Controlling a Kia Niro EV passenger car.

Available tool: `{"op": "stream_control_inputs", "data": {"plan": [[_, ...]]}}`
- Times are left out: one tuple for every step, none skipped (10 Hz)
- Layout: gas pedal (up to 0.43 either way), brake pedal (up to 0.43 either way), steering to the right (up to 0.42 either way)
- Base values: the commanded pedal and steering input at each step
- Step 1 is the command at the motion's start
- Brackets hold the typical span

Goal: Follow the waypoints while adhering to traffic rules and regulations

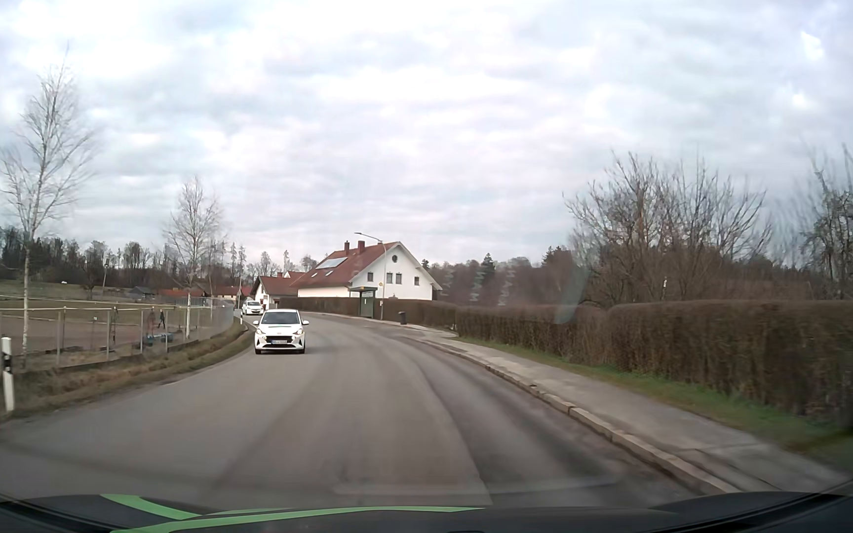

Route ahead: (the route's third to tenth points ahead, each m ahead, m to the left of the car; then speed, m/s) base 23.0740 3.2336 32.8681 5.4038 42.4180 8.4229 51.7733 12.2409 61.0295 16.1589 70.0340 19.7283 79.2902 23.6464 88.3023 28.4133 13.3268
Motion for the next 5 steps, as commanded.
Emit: {"op": "stream_control_inputs", "data": {"plan": [[0.13,0.0,-0.027],[0.138,0.0,-0.028],[0.138,0.0,-0.028],[0.138,0.0,-0.029],[0.138,0.0,-0.03]]}}
